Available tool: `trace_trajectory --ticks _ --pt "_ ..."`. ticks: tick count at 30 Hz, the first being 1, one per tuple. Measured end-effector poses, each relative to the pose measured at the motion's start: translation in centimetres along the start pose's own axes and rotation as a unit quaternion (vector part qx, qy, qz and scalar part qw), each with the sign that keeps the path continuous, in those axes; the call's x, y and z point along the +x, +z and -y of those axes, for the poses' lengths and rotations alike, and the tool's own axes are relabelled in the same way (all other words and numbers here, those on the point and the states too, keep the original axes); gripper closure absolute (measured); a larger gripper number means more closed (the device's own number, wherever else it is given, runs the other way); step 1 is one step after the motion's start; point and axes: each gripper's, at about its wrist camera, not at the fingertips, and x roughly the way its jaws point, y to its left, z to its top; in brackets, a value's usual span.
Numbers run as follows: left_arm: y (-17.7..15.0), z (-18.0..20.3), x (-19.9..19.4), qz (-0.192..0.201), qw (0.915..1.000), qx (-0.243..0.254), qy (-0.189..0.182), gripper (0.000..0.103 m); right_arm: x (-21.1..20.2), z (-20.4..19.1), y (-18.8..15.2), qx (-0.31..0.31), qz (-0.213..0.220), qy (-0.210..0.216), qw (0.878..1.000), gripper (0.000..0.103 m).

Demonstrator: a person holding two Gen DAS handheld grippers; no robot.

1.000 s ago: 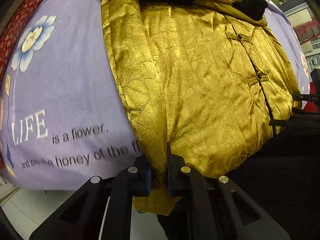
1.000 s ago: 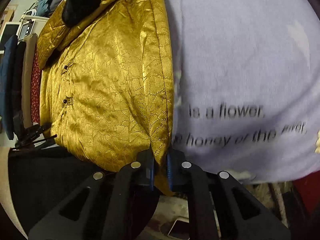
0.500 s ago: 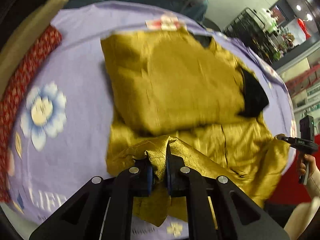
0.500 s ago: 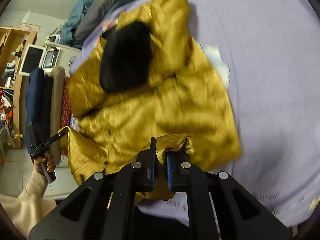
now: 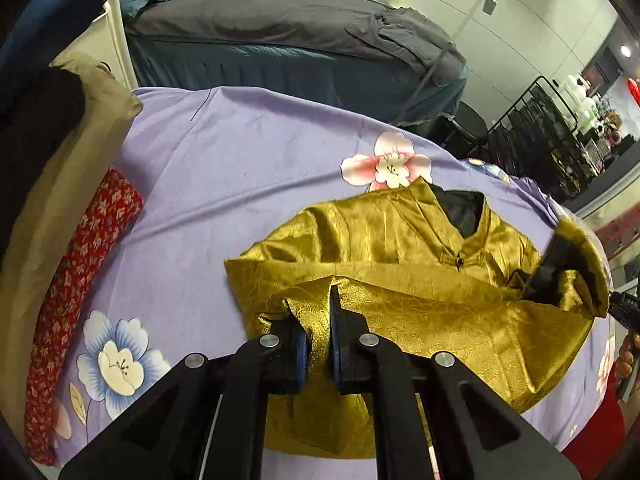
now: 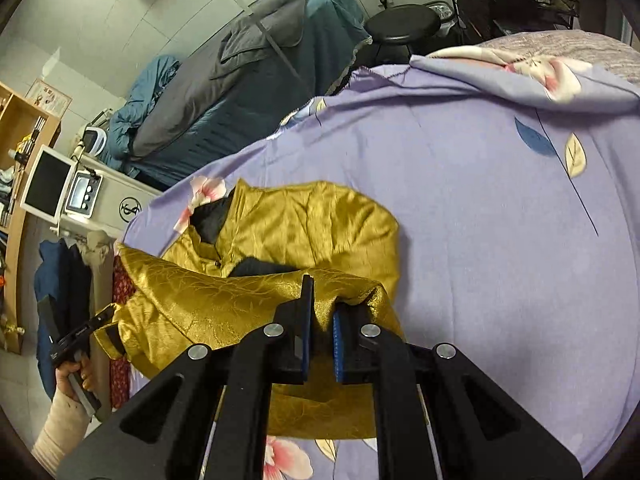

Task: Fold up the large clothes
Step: 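Lift the hem with both tools and fold it up toward the collar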

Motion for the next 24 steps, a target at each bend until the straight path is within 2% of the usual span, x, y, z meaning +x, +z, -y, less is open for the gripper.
trace_trajectory --ticks 5,12,14,15,16,17,18,19,21,24 --pt "1.7 -1.0 2.0 -0.029 0.9987 -0.043 -0.004 0.092 1.7 0.1 2.4 0.024 -0.003 -0.002 1.000 0.095" --pt "2.5 -3.3 3.1 -0.057 0.9866 -0.133 -0.075 0.086 4.9 2.1 3.2 0.084 -0.030 -0.006 0.996 0.094" --pt "2.6 -4.6 2.6 -0.060 0.9803 -0.160 -0.098 0.083 5.7 2.7 3.3 0.098 -0.036 -0.004 0.995 0.094" --pt "2.5 -5.2 2.3 -0.059 0.9764 -0.175 -0.112 0.079 6.1 3.2 3.4 0.110 -0.039 0.002 0.993 0.094" --pt "2.4 -6.3 1.7 -0.051 0.9688 -0.202 -0.134 0.069 6.4 3.5 3.4 0.119 -0.040 0.005 0.992 0.094" --pt "2.3 -7.0 1.1 -0.040 0.9649 -0.219 -0.140 0.061 6.7 4.0 3.5 0.135 -0.040 0.011 0.990 0.094" --pt "2.3 -7.5 0.5 -0.027 0.9645 -0.226 -0.134 0.042 6.9 4.3 3.5 0.145 -0.041 0.016 0.988 0.094" --pt "2.3 -8.1 -0.8 0.001 0.9687 -0.224 -0.106 0.031 7.3 4.6 3.6 0.156 -0.043 0.019 0.987 0.094" --pt "2.4 -8.5 -2.3 0.028 0.9751 -0.204 -0.082 0.030 8.0 4.8 3.7 0.164 -0.048 0.020 0.985 0.094" --pt "2.0 -7.6 -2.7 0.013 0.9844 -0.166 -0.057 0.029 8.8 4.7 3.8 0.170 -0.053 0.013 0.984 0.089"
